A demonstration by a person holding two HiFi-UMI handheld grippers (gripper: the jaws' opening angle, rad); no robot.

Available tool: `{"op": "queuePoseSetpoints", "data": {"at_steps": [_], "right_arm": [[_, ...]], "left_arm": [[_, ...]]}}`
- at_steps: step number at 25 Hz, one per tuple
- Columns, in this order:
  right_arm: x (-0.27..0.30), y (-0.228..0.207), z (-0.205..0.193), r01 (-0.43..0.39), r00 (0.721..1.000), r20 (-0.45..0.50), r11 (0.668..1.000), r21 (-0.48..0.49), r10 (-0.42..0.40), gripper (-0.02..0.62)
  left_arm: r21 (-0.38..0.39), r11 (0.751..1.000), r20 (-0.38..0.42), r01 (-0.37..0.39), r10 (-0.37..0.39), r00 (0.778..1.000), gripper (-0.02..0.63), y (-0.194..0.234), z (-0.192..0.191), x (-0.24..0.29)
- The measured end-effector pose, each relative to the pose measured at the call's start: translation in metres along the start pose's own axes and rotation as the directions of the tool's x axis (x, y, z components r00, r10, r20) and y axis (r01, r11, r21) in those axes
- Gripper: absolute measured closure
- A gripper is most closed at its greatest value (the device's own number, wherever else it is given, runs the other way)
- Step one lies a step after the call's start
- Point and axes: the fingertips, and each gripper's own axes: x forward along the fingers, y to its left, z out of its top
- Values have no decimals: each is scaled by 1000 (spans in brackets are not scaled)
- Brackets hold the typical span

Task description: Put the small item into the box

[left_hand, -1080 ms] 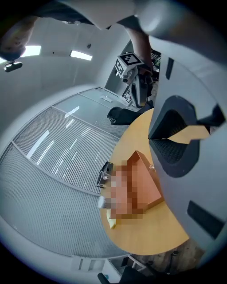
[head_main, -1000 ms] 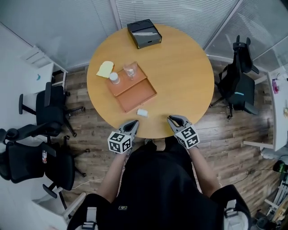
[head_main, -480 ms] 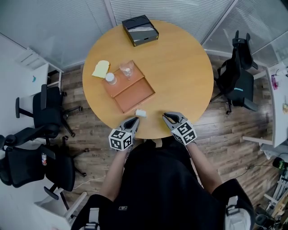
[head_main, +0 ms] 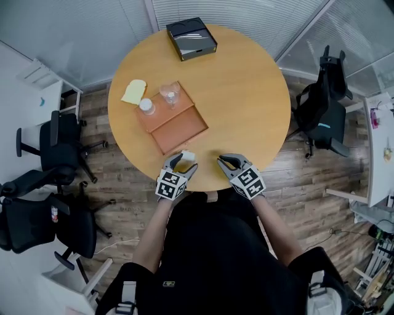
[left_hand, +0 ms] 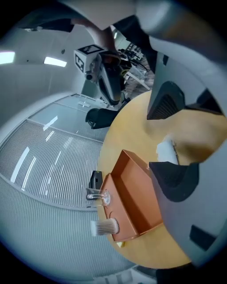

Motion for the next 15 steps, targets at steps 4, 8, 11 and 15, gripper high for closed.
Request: {"op": "queuePoseSetpoints", "data": {"at_steps": [4, 8, 11, 15], "right_arm": [[-4, -2, -5, -11, 1000, -12, 1000, 2, 11, 568], [-7, -1, -12, -22, 999, -27, 1000, 10, 23, 568], [-9, -2, -17, -25, 999, -32, 999, 25, 26, 568], [-9, -3, -18, -24, 999, -34, 999, 38, 25, 568]], "left_arm": [[107, 994, -95, -9, 20, 995, 282, 0, -11, 18], [142, 989, -134, -40, 60, 989, 259, 8, -11, 26], [155, 987, -165, -37, 63, 984, 259, 9, -13, 34], [163, 986, -217, -37, 73, 973, 259, 14, -22, 44]]}}
